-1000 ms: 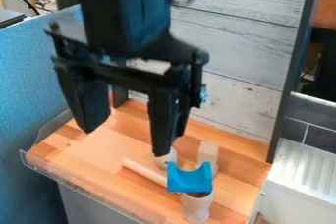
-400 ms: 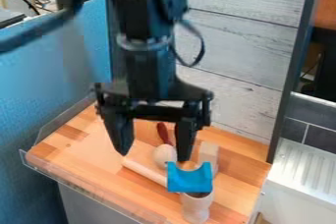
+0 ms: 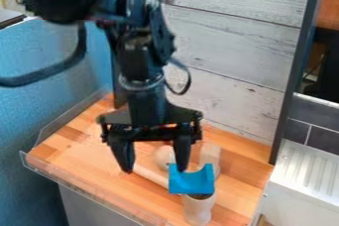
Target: Move a blue curl block from a cup to the top a cube
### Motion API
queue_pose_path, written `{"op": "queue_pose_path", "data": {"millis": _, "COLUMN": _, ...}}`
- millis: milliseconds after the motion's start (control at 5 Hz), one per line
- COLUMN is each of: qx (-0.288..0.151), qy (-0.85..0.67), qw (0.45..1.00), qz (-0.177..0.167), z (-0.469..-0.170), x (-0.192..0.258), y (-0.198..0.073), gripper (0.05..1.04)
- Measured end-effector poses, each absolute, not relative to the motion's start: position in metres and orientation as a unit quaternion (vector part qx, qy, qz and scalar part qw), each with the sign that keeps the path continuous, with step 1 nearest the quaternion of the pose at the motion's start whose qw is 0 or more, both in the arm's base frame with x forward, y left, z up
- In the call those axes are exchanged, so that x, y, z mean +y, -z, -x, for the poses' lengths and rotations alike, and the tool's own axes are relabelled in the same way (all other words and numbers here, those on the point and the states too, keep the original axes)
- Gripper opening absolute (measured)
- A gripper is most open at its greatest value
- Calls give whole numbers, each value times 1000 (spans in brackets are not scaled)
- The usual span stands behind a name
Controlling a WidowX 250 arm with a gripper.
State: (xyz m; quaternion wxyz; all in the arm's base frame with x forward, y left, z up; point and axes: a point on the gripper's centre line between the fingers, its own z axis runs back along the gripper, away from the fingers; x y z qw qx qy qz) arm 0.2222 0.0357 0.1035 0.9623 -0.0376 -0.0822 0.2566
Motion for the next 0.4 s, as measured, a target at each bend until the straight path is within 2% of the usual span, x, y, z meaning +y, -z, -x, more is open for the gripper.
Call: {"op": "queue_pose_path", "data": {"millis": 400, "qx": -122, "qy": -300, "qw": 944, "qz": 55, "z": -245, "x": 43, "y": -78, "gripper": 999}}
